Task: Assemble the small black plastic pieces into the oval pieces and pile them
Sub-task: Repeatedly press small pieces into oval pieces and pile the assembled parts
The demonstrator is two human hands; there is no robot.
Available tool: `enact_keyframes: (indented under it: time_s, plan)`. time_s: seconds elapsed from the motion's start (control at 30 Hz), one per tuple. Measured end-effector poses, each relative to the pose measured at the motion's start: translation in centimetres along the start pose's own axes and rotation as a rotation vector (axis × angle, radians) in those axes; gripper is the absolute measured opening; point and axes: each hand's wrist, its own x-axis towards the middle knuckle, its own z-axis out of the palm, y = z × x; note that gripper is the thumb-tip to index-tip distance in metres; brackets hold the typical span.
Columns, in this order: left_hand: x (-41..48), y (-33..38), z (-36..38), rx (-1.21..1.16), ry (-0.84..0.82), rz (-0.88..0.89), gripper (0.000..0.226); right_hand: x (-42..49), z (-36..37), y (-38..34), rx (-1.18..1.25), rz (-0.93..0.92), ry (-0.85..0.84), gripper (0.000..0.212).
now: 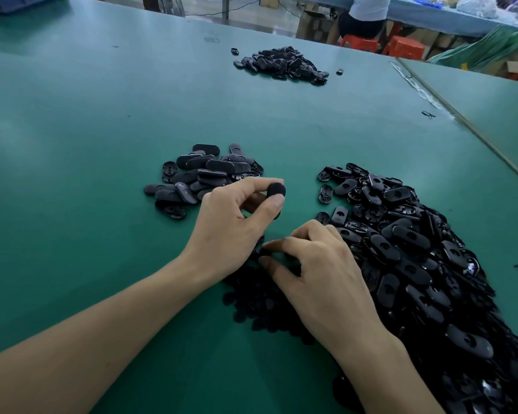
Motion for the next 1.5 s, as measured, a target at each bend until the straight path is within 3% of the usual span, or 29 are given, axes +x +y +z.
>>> enact_keyframes:
  time_s: [0.37,0.6,0.73,0.97,1.2,1.5]
  plan:
    - [-0.2,0.0,0.1,-0.021,-0.018,0.067,0.032,0.1,0.1,0.0,0.127,-0.006,0.022,0.004]
    - [-0.2,0.0,0.0,-0.04,0.005,0.059,0.025,0.2,-0.1,0.6,0.282,-0.029,0.288,0.009]
    - [-0.2,0.0,-0.1,-0.037,0.0,0.051,0.024,0.1,-0.2,1.0,0.254,-0.018,0.337,0.021]
    - [-0.2,0.0,-0.1,-0.042,0.03,0.067,0.023,0.1,-0.2,1.1,0.252,-0.018,0.313,0.014]
    - [0.3,0.0,-0.3,-0.167,0.234,0.087,0.028,-0.1,0.1,1.2,0.211,-0.02,0.161,0.012]
    - [1.1,-0.9,-0.6,-0.16,0.366,0.009,0.022,-0.2,0.0,0.9,0.167,-0.015,0.05,0.007]
